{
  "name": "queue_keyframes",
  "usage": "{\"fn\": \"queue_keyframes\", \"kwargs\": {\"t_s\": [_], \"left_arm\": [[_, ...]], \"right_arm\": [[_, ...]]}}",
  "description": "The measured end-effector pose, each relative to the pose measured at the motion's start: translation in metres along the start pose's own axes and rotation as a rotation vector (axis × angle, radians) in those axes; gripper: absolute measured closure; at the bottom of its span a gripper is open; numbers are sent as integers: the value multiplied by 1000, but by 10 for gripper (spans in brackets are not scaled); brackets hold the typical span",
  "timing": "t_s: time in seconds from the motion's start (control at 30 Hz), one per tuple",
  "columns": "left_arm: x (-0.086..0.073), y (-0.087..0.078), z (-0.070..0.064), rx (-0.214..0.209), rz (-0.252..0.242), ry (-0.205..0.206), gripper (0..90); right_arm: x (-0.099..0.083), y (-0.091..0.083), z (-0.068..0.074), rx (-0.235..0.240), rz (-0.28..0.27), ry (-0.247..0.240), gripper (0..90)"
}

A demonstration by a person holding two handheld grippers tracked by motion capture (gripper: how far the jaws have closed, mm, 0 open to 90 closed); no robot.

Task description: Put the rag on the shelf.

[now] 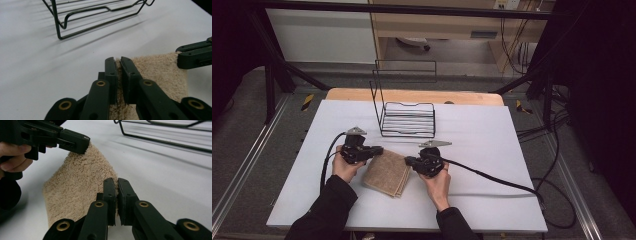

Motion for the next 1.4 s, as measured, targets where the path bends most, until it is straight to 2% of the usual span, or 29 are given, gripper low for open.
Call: {"fn": "queue_keyframes", "kwargs": {"t_s": [0.13,0.23,0.5,0.87,1.1,1.4], "left_arm": [[3,-10,-3,9,-29,20,839],[5,-16,-7,-10,-49,19,840],[11,-30,-17,-17,-93,40,842],[17,-37,-32,5,-134,66,842],[20,-42,-39,2,-177,72,841],[26,-49,-48,18,-220,89,841]], "right_arm": [[7,-8,5,10,-20,-25,860],[11,-14,7,7,-40,-48,860],[22,-30,12,1,-69,-93,860],[30,-49,13,-15,-99,-145,860],[34,-59,14,-16,-113,-164,861],[39,-70,15,-27,-135,-189,860]]}}
Point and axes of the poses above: each handheld gripper's, and its own axes: y roughly forward along the jaws, x roughly out of its top, z roughly to its left, the point moved 5 cm from there along y, roughly forward along the jaws, and after that the axes turned 8 degrees about z, right-handed, at the moved point
